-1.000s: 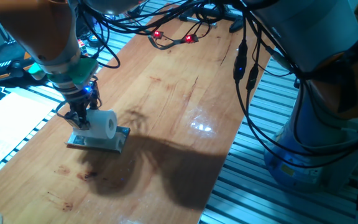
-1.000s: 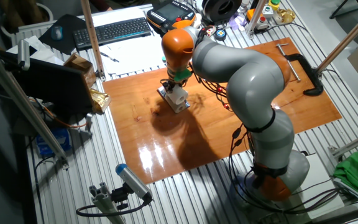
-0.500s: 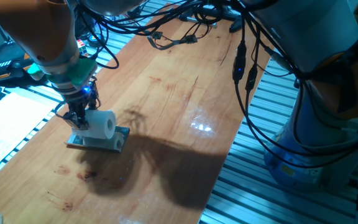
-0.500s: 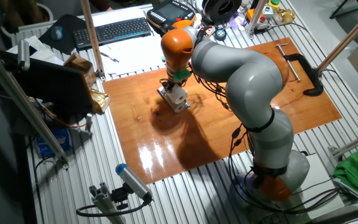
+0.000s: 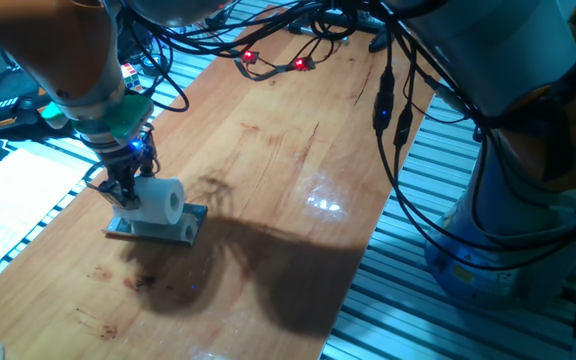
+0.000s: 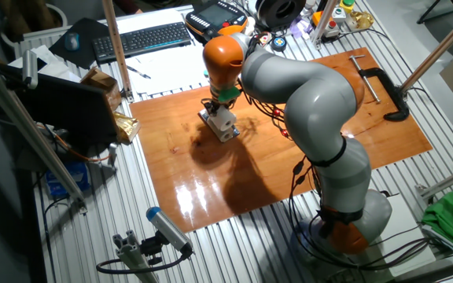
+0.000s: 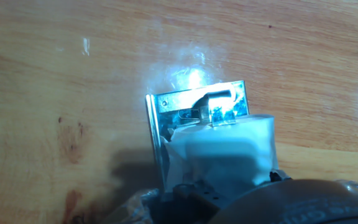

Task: Put the toilet paper on its holder

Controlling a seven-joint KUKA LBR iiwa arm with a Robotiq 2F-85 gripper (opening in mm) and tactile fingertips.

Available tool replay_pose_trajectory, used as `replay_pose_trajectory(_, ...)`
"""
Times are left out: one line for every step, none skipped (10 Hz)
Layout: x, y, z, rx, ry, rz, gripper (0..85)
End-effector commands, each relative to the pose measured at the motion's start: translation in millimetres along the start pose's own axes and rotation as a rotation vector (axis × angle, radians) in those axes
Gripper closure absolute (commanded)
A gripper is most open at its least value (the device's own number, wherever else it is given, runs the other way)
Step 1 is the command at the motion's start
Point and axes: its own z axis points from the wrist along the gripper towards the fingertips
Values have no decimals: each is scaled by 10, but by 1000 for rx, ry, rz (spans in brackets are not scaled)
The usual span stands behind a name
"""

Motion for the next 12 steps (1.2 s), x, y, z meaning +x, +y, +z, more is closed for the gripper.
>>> replay_pose_trajectory(-4,2,7,1,-2,5,753)
replay_pose_trajectory(-7,2,14,-1,-2,8,693)
replay_pose_trajectory(-9,2,17,-4,-3,13,637)
replay_pose_trajectory(-10,2,19,-7,-4,21,573)
replay_pose_trajectory(-15,-4,22,-8,-11,24,497)
replay_pose_trajectory(-22,-13,22,-14,-13,29,410)
replay_pose_trajectory(-26,-16,23,-13,-22,32,303)
replay_pose_trajectory(-29,-23,21,-14,-27,37,173)
replay_pose_trajectory(-34,-35,15,-17,-27,35,80)
replay_pose_trajectory(-36,-38,16,-18,-27,33,73)
replay_pose_trajectory(-37,-38,17,-18,-29,33,73)
replay_pose_trajectory(-41,-48,11,-20,-29,33,73)
